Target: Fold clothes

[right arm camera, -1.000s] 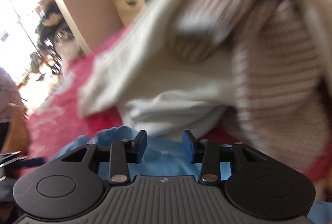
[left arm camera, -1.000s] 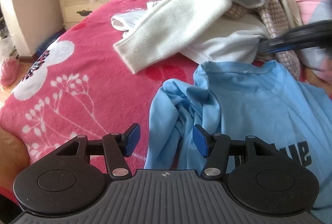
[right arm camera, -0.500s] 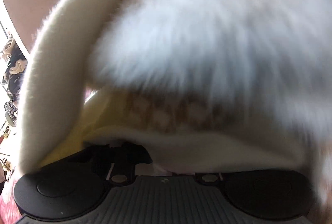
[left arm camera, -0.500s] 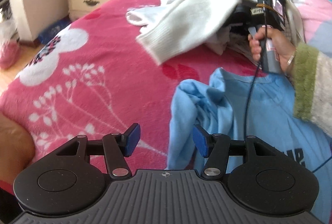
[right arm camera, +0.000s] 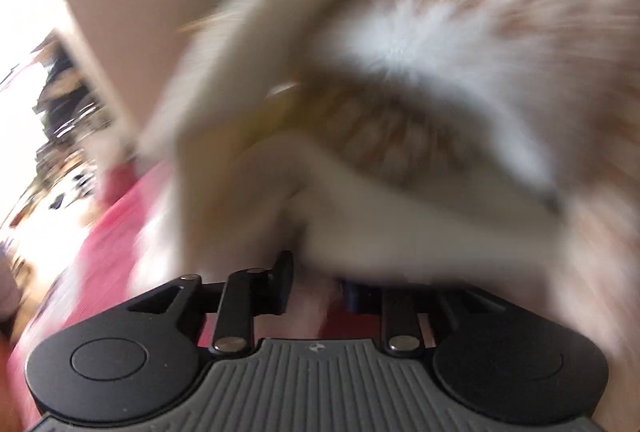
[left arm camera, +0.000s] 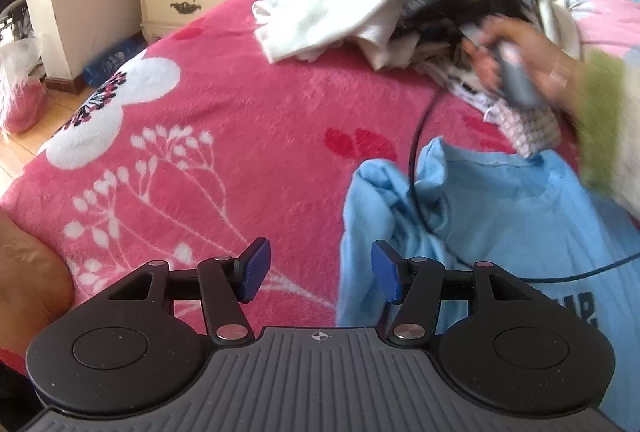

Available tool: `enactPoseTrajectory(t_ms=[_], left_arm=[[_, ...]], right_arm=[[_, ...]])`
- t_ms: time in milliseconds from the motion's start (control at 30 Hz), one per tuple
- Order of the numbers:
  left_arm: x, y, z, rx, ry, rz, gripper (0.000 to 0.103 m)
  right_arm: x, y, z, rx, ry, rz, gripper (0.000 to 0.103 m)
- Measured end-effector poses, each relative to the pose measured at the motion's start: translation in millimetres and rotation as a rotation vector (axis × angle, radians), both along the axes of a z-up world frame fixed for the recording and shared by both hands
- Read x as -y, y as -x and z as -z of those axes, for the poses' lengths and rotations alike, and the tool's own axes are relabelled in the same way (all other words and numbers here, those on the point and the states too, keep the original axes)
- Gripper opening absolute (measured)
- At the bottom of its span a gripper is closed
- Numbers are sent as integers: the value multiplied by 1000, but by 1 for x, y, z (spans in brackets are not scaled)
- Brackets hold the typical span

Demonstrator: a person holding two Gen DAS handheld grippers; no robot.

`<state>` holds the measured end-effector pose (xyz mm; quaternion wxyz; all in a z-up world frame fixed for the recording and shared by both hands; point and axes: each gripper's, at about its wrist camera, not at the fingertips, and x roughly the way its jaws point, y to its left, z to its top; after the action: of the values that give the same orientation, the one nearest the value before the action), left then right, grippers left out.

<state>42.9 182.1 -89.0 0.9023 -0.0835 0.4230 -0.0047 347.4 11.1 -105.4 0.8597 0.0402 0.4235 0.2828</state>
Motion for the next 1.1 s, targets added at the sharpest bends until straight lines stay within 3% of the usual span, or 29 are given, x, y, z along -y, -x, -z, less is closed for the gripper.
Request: enactPoseTrajectory(t_ms=[67,167,300,400,500,567,700,1100], left_arm=[[2,3,-4,13,15,-8,56],[5,6,-10,30,19,-9,56],[8,9,-15,51,21,-7,56],[10,7,-10,35,34,-12,56],[13,5,-3,11,20,-8,56],[14,5,1,-2,2,-4,56],[8,0,6,-26,-5,-16,56],[-17,-9,10,-66,47,-98,56]], right_arm=[[27,37,-20,0,-41,-85,34],[75,90,-49,129,12,-133,41],[131,107,-29,151,185,-31,41],[144,94,13,99,234,37,42],[131,69,42,175,230,29,42],[124,48,55,190,175,97,42],[104,12,64,235,118,167,43],[59,-70,71,304,107,161,39]])
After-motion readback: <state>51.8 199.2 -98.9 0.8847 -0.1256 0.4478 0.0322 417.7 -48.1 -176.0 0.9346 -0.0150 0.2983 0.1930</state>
